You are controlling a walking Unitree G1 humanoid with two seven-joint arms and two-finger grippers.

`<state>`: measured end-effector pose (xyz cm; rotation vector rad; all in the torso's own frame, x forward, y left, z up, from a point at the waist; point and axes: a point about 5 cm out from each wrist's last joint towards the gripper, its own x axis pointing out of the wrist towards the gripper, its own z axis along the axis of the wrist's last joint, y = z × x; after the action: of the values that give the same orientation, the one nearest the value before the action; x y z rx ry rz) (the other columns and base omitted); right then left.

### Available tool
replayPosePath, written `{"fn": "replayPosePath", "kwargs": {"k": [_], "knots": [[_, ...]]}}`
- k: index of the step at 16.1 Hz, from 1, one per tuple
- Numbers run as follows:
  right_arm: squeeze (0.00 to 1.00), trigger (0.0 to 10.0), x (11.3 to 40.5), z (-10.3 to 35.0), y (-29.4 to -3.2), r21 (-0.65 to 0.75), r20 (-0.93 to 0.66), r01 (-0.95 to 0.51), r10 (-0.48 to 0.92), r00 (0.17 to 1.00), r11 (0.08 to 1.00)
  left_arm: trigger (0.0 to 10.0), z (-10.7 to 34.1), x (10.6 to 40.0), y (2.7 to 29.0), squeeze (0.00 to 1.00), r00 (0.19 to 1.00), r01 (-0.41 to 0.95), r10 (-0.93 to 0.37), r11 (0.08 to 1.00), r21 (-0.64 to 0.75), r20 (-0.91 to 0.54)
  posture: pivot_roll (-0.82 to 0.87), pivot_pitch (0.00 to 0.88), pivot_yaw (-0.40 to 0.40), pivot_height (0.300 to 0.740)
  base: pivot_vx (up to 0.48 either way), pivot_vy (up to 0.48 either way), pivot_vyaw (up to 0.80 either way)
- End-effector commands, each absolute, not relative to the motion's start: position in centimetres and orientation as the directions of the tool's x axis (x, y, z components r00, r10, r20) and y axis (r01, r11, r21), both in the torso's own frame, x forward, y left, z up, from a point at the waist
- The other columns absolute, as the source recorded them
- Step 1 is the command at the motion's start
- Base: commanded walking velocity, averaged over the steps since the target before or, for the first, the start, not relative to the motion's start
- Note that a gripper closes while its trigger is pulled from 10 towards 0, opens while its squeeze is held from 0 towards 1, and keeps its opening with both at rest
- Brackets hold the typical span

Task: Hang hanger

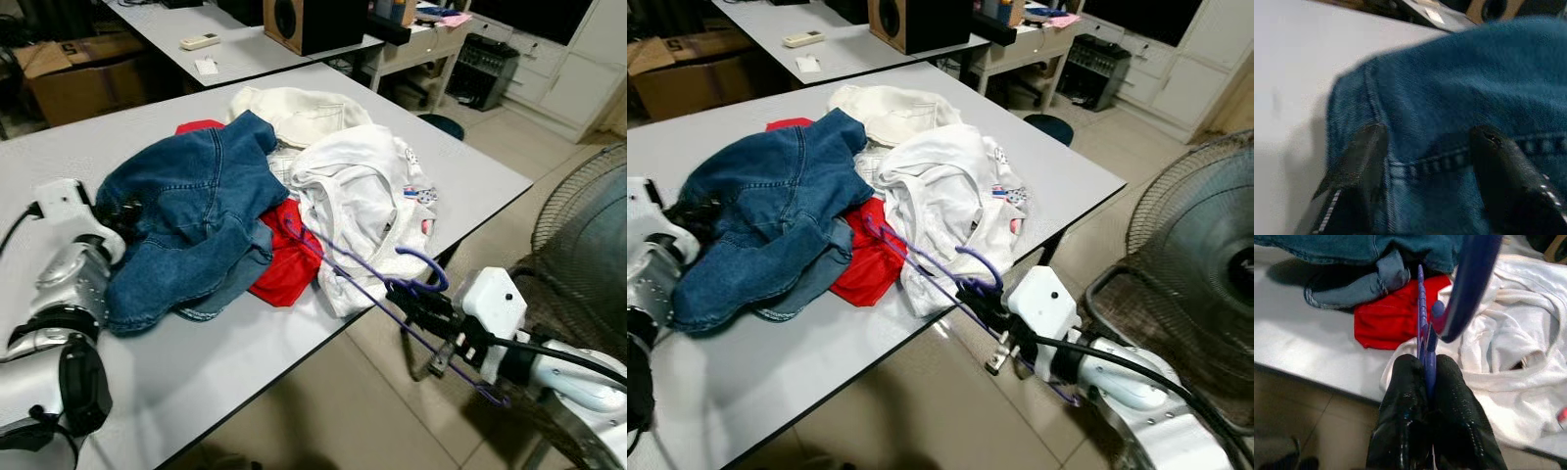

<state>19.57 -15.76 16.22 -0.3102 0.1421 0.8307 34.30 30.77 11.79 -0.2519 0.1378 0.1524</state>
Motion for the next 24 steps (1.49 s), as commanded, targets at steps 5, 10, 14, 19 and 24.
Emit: {"fn": "replayPosePath", "kwargs": {"k": [5, 10, 14, 19, 24], "knots": [[0.00, 10.0, 19.2, 17.6, -16.4, -0.224, -0.261, -0.756, 0.710, 0.654, 0.615, 10.0, 9.3, 33.4, 30.4, 0.00, 0.933, -0.215, 0.176, 0.972, -0.092, -0.314, -0.20, 0.000, -0.086, 0.740, 0.000, 0.000, 0.00], [0.00, 10.0, 19.5, 17.8, -16.2, -0.225, -0.259, -0.760, 0.715, 0.649, 0.609, 0.0, 9.3, 33.6, 30.1, 0.00, 0.935, -0.179, 0.140, 0.979, -0.094, -0.325, -0.19, 0.000, -0.087, 0.740, 0.000, 0.000, 0.00], [0.00, 10.0, 19.7, 17.9, -16.1, -0.222, -0.254, -0.758, 0.714, 0.652, 0.613, 0.0, 9.5, 33.7, 30.0, 0.00, 0.935, -0.152, 0.116, 0.985, -0.083, -0.336, -0.18, 0.000, -0.081, 0.740, 0.000, 0.000, 0.00], [0.00, 10.0, 19.6, 17.7, -15.9, -0.213, -0.255, -0.758, 0.714, 0.652, 0.616, 0.0, 9.7, 33.8, 29.9, 0.00, 0.940, -0.124, 0.087, 0.988, -0.093, -0.329, -0.17, 0.000, -0.079, 0.740, 0.000, 0.000, 0.00], [0.00, 10.0, 19.7, 17.6, -15.8, -0.209, -0.250, -0.756, 0.714, 0.654, 0.620, 0.0, 9.8, 33.8, 30.0, 0.00, 0.942, -0.109, 0.071, 0.989, -0.099, -0.328, -0.16, 0.000, -0.069, 0.740, 0.000, 0.000, 0.00]]}}
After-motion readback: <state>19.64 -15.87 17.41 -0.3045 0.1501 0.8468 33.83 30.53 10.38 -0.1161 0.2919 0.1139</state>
